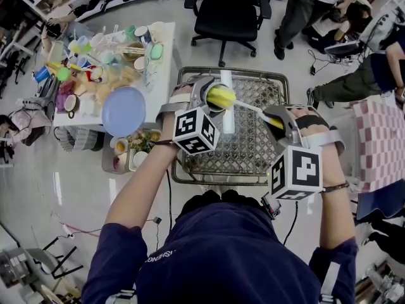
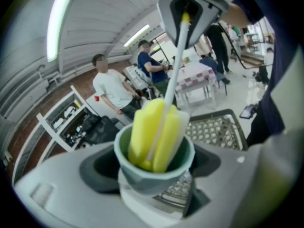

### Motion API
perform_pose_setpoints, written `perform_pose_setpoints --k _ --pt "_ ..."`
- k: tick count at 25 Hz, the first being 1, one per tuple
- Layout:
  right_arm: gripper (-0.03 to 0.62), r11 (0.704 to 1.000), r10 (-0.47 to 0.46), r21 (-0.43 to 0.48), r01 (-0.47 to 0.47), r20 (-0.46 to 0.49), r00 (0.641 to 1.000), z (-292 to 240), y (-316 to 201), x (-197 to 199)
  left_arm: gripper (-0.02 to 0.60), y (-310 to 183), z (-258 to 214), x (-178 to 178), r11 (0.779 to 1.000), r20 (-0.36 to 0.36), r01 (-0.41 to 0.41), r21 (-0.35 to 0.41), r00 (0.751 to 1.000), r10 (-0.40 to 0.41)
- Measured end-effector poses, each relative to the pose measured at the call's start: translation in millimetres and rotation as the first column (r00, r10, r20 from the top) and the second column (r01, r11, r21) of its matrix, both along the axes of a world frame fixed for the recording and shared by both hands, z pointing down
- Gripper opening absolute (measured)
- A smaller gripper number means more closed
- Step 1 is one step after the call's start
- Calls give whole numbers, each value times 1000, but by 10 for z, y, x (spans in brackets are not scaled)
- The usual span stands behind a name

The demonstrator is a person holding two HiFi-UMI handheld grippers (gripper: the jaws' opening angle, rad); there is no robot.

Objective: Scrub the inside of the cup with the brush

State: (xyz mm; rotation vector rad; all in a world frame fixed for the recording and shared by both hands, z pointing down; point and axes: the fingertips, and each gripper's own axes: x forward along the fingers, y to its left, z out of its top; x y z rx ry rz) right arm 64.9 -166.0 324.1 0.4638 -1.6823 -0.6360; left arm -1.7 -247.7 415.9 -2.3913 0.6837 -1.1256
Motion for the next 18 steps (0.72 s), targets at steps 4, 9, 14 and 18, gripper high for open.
perform_pose_setpoints --k 4,9,14,18 --pt "31 1000 -11 -14 11 -9 1000 7 99 -61 402 11 0 2 1000 15 -8 4 1000 8" --pt "29 999 -44 8 44 -44 998 -19 101 -225 402 84 81 76 1000 19 -22 -12 1000 22" --pt "29 1000 -31 -4 30 -55 998 51 -40 -152 402 118 27 98 1000 10 -30 -1 1000 30" --pt "29 1000 -11 -9 10 -60 998 83 -78 -101 402 80 -60 33 999 6 -28 20 1000 27"
